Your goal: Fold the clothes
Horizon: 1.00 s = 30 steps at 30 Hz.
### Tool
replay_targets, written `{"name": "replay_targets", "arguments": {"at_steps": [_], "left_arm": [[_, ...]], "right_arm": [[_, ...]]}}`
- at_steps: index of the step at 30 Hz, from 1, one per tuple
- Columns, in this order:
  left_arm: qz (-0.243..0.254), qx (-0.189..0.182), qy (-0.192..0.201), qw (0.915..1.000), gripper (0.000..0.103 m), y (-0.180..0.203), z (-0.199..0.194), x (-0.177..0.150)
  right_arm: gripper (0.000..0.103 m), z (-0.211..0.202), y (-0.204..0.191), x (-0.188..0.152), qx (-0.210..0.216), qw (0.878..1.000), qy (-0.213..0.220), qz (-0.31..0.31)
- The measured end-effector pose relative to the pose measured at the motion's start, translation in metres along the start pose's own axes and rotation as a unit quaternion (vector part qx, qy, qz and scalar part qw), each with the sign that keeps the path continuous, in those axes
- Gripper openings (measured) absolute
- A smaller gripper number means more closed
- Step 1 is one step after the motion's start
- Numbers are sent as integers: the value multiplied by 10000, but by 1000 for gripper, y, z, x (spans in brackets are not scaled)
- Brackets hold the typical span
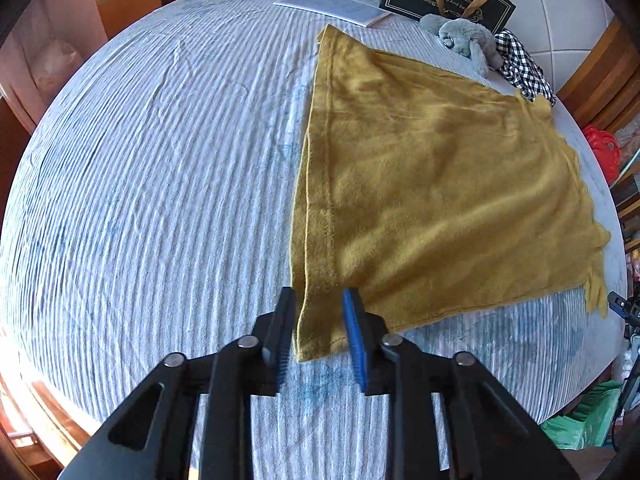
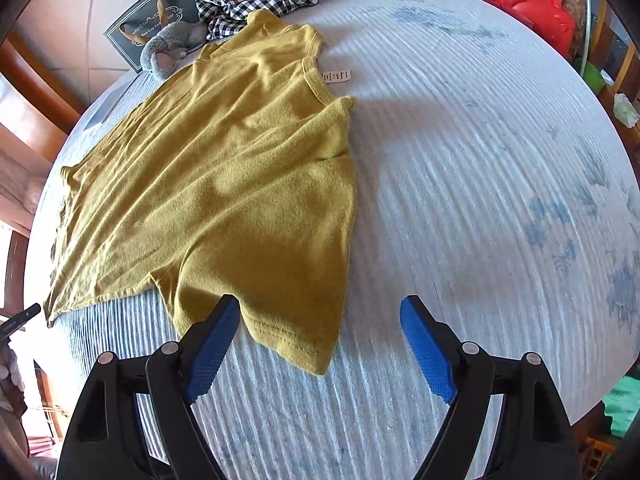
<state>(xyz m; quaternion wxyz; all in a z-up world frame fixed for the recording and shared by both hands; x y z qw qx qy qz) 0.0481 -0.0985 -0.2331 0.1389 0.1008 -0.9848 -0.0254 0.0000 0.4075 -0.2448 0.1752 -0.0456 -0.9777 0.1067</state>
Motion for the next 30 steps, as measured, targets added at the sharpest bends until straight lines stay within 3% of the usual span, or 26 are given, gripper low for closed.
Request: {"name": "replay_targets", "arguments": {"at_steps": [8, 9, 10, 11, 12, 14, 18, 24, 26, 27, 28, 30], "left_arm": [[288, 5, 27, 9996, 48, 21, 10, 7], [319, 44, 33, 9995, 48, 23, 10, 8], [349, 83, 38, 9994, 46, 24, 10, 9], [379, 122, 44, 9992, 26, 25, 10, 10], [396, 106, 54, 9991, 15, 27, 9, 11], [419, 26, 78, 9991, 5, 30, 4, 14], [315, -123, 387, 9987, 2, 28, -18, 36], [172, -172, 954, 9951, 2, 15, -38, 117], [52, -140, 1059, 9943, 3, 2, -37, 137], [-3, -140, 1092, 9939, 3, -5, -38, 143], [21, -143, 1129, 9935, 3, -7, -41, 142], [140, -154, 1206, 9925, 9, -5, -49, 134]], "right_arm": [[84, 6, -8, -13, -207, 9986, 116, -482], [80, 7, -11, -12, -260, 9979, 154, -572], [47, 8, -13, -11, -312, 9971, 193, -662], [24, 7, -17, -10, -305, 9965, 194, -757], [6, 5, -19, -8, -214, 9972, 189, -697], [6, -3, -21, -4, -7, 9986, 252, -463], [6, -38, -27, 25, 484, 9965, 675, -115], [6, -53, -64, 128, 505, 9914, 1135, -408], [16, -51, -72, 162, 356, 9909, 1228, -428], [31, -46, -72, 172, 215, 9919, 1193, -376], [40, -42, -71, 180, 96, 9928, 1147, -330], [41, -45, -70, 185, 75, 9923, 1188, -333]]}}
Point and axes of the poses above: each gripper's, at about its wrist camera, not at the fingertips, and z roughly the way its jaws point, y to its right, x to its top, the point moved 9 cm from there along z, roughly the way its jaws point, and after that the axes turned 2 degrees about z, right-handed, at the moved point
